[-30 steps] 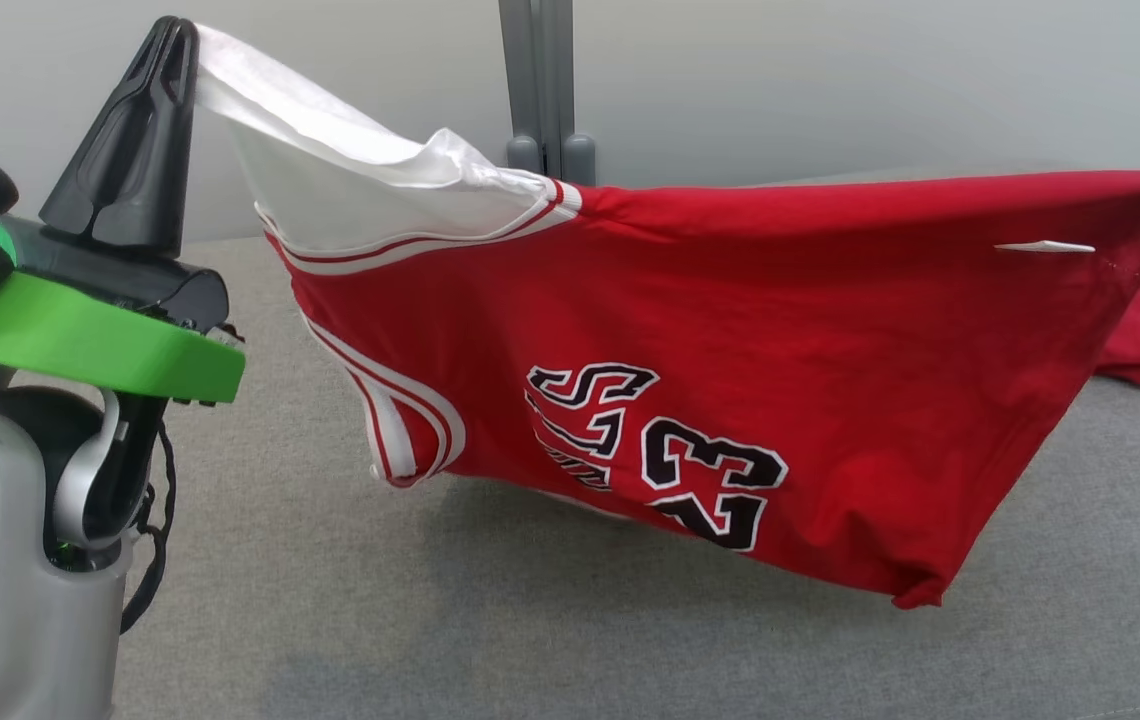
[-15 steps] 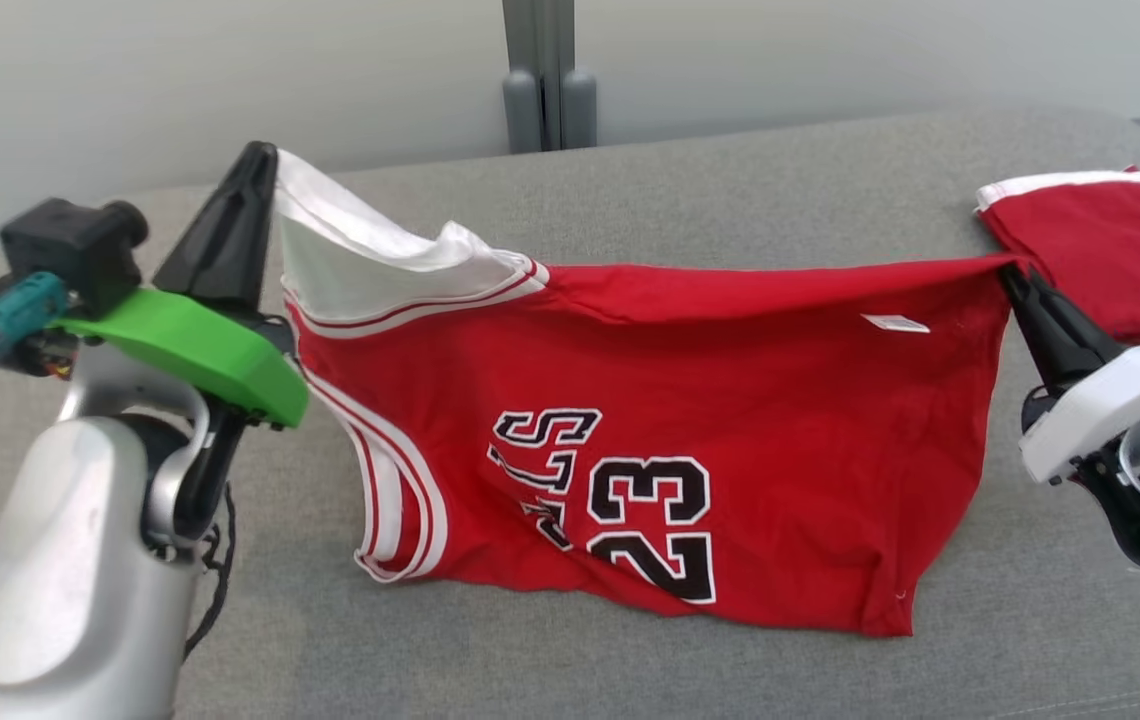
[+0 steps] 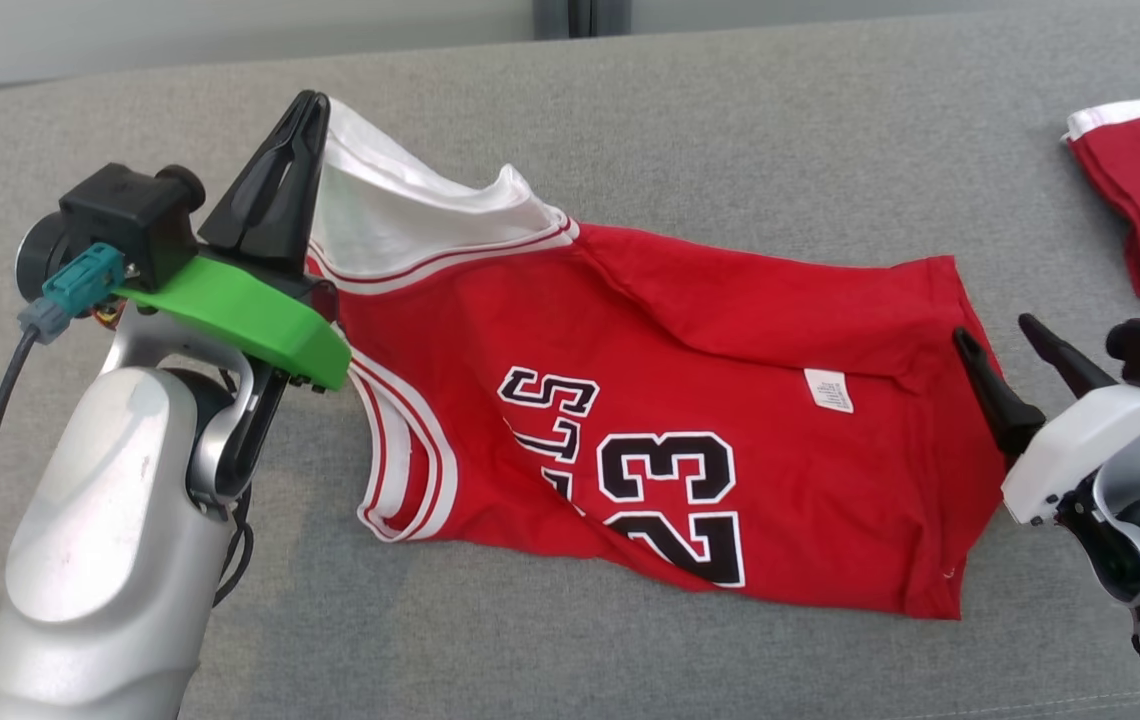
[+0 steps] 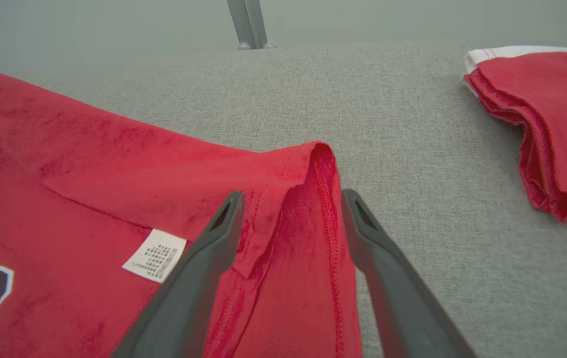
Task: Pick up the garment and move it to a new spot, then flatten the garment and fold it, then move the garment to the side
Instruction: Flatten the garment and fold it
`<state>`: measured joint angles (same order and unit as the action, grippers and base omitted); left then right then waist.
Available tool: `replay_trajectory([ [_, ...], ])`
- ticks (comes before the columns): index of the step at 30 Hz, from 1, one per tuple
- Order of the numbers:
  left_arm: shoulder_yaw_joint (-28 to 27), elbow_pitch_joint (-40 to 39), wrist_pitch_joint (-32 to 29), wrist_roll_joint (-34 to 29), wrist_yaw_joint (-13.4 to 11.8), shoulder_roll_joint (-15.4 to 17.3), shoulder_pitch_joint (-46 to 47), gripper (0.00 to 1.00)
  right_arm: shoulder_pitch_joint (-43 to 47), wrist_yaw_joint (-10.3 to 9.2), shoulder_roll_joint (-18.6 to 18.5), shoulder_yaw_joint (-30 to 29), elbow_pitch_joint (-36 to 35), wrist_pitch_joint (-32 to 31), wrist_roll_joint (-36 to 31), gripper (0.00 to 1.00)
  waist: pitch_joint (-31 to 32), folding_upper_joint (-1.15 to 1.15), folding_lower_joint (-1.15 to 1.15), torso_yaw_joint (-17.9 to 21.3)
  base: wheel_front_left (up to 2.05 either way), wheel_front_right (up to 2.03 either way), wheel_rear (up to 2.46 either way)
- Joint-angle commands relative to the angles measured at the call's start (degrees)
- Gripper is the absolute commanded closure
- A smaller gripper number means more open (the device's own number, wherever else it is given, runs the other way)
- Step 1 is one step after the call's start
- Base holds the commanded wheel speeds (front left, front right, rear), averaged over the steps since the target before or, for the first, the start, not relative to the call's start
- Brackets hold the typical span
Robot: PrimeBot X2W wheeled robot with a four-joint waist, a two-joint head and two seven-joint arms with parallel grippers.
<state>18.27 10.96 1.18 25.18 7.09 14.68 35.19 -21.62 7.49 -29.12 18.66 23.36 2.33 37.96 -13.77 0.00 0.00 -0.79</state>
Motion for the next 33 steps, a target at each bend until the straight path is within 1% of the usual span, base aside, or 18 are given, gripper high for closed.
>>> replay_trajectory([
  [1,0.01,-0.26,0.5,-0.06,0.18,-0.03,1.27,1.0,-1.46,-0.01,0.44,-0.29,0.72,-1.21,-0.89,0.0,-2.5,0.0,0.0,-0.9,0.0,0.0,0.0],
  [3,0.37,-0.53,0.8,0.09,0.21,-0.21,1.89,1.0,-2.25,-0.01,1.43,0.38,1.72,-3.85,-1.28,0.0,-3.58,0.0,0.0,-1.35,0.0,0.0,0.0],
  [5,0.88,-0.53,1.16,0.25,0.24,-0.46,2.43,1.0,-2.78,-0.01,0.88,1.49,2.18,-5.03,-2.84,0.0,-4.35,0.0,0.0,-2.17,0.0,0.0,0.0],
  [9,1.25,-0.03,1.8,0.62,0.3,-0.42,3.21,1.0,-2.21,-0.01,0.65,3.29,2.08,-4.85,-4.47,0.0,-4.99,0.0,0.0,-2.95,0.0,0.0,0.0],
  [13,1.11,0.32,2.48,1.16,0.32,-0.11,3.51,1.0,-2.13,-0.01,1.14,4.44,2.41,-3.08,-5.76,0.0,-5.06,0.0,0.0,-2.99,0.0,0.0,0.0],
  [14,1.05,0.4,2.58,1.2,0.3,-0.02,3.46,1.0,-2.41,-0.01,1.26,4.82,2.3,-2.4,-6.12,0.54,-5.02,0.0,0.0,-2.94,0.0,0.0,0.0],
  [15,0.98,0.43,2.67,1.17,0.27,0.11,3.3,1.0,-2.83,-0.01,1.45,5.1,2.04,-1.42,-6.54,0.95,-4.95,0.0,0.0,-2.87,0.0,0.0,0.0],
  [16,0.92,0.46,2.81,1.15,0.23,0.25,3.1,1.0,-3.32,-0.01,1.4,5.31,1.81,-0.54,-7.36,1.0,-4.87,0.0,0.0,-2.78,0.0,0.0,0.0],
  [20,0.71,0.3,2.69,1.42,-0.15,0.83,2.35,1.0,-5.12,-0.01,2.31,4.51,0.12,1.38,-7.62,1.0,-4.66,0.0,0.0,-2.33,0.0,0.0,0.0],
  [22,0.56,0.0,2.44,1.57,-0.43,1.17,2.06,1.0,-6.4,-0.01,3.23,2.91,-0.17,1.55,-6.41,1.0,-4.67,0.0,0.0,-2.07,0.0,0.0,0.0],
  [24,0.44,-0.28,2.25,1.68,-0.6,1.47,1.77,1.0,-8.14,-0.01,4.32,0.18,1.23,1.48,-5.97,1.0,-4.67,0.0,0.0,-1.84,0.0,0.0,0.0],
  [25,0.43,-0.41,2.13,1.65,-0.63,1.56,1.63,1.0,-9.25,-0.01,5.02,-1.61,2.45,2.15,-6.6,0.14,-4.69,0.0,0.0,-1.74,0.0,0.0,0.0],
  [26,0.46,-0.48,2.17,1.62,-0.71,1.57,1.55,1.0,-10.07,-0.01,5.74,-3.14,3.75,2.63,-7.29,0.0,-4.71,0.0,0.0,-1.69,0.0,0.0,0.0],
  [27,0.55,-0.49,2.15,1.61,-0.79,1.55,1.48,1.0,-10.65,-0.01,6.73,-4.88,5.67,3.15,-8.45,0.0,-4.7,0.0,0.0,-1.7,0.0,0.0,0.0],
  [30,1.13,-0.26,2.38,1.67,-0.75,1.11,1.48,1.0,-10.05,0.0,8.91,-6.17,8.27,3.81,-10.69,0.0,-4.52,0.0,0.0,-2.29,0.0,0.0,0.0],
  [31,1.22,-0.17,2.58,1.71,-0.74,0.99,1.5,1.0,-9.24,0.0,9.03,-6.55,8.43,4.02,-10.7,0.0,-4.43,0.0,0.0,-2.52,0.0,0.0,0.0],
  [33,1.38,0.03,3.17,1.84,-0.83,0.57,1.57,1.0,-6.32,-0.04,7.92,-7.4,7.4,5.59,-11.87,0.0,-4.19,0.0,0.0,-3.1,0.0,0.0,0.0],
])
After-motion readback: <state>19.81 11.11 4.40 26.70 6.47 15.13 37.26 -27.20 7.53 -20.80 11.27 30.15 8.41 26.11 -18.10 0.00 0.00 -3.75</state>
